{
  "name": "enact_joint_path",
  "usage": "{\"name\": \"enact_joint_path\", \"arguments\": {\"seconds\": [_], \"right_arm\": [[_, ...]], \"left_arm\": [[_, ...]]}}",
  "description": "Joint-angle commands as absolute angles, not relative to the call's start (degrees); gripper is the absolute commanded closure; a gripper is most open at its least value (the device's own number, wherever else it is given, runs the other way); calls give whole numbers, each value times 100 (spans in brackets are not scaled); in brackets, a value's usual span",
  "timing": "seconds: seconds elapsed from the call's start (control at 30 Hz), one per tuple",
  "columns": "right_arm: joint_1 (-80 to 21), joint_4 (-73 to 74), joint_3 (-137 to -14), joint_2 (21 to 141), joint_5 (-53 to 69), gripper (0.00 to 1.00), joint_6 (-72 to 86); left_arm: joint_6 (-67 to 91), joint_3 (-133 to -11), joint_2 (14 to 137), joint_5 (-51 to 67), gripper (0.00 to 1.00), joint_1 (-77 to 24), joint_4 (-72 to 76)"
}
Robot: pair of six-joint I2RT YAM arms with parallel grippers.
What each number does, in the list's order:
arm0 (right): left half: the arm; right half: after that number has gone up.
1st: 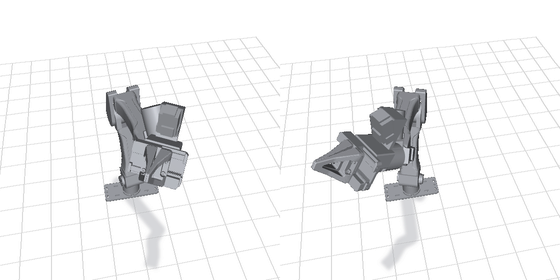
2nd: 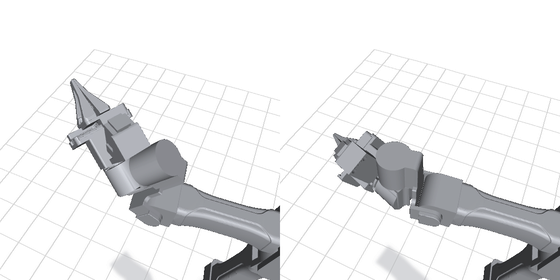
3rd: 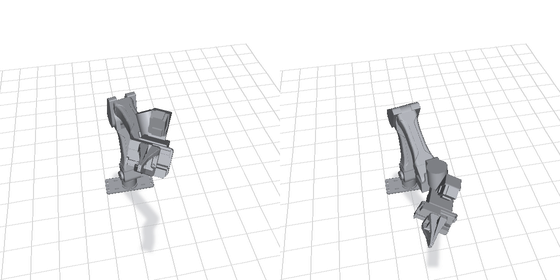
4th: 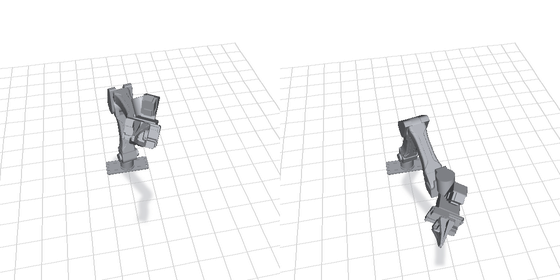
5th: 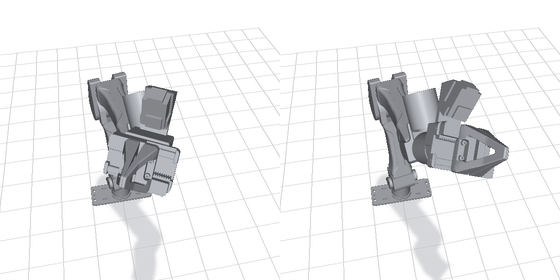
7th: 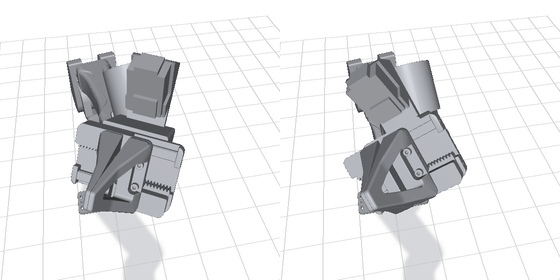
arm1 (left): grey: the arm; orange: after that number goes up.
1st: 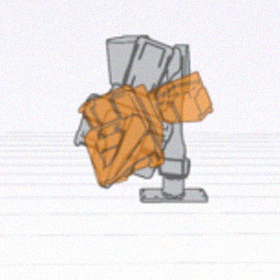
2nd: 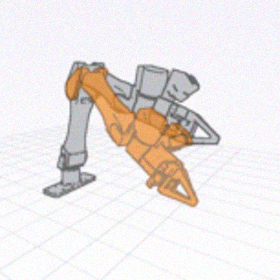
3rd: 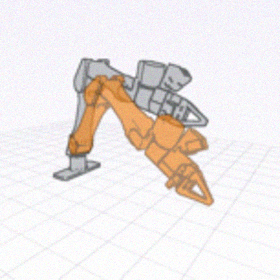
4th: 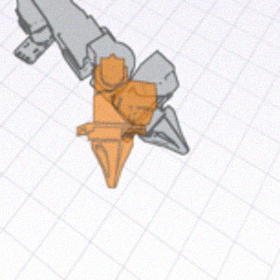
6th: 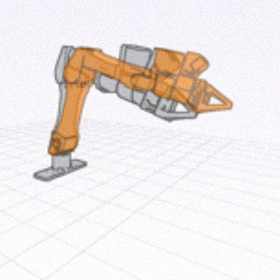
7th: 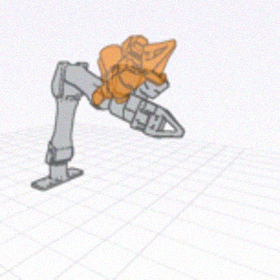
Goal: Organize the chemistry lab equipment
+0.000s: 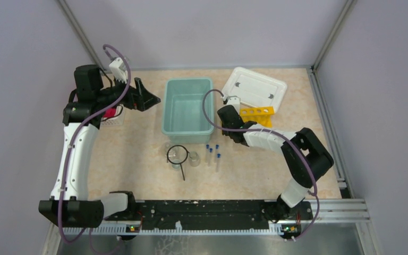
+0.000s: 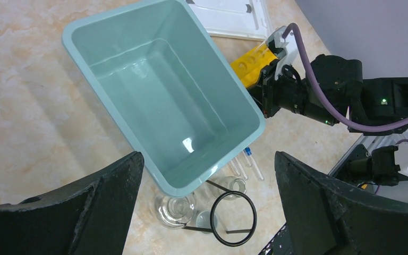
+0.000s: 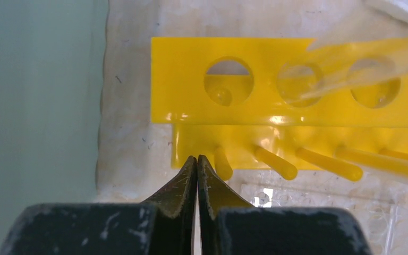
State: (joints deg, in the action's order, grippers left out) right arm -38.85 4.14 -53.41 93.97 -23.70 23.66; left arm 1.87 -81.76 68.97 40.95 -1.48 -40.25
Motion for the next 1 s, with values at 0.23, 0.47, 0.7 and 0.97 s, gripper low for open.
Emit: {"name": "enact_joint_path", "arguments": {"seconds": [0.23,0.47,0.7,0.97], "right_arm": [[-4338,1645,-5721,8819,-2286,69,3275],[-4930,2376,-5526,8425,-1929,64,4264],[-5153,2490,-5524,8883,-1814,79,4660],[-5258,2557,-5437,9047,-1913,86,4757]], "left_arm": [[151,-8404,6796,4106,1,-105,-4169],[115,-8321,6717,4105,1,-98,-4220],[73,-8358,6717,4109,1,-98,-4341],[-71,-8392,6693,4096,1,-102,-4391]]}}
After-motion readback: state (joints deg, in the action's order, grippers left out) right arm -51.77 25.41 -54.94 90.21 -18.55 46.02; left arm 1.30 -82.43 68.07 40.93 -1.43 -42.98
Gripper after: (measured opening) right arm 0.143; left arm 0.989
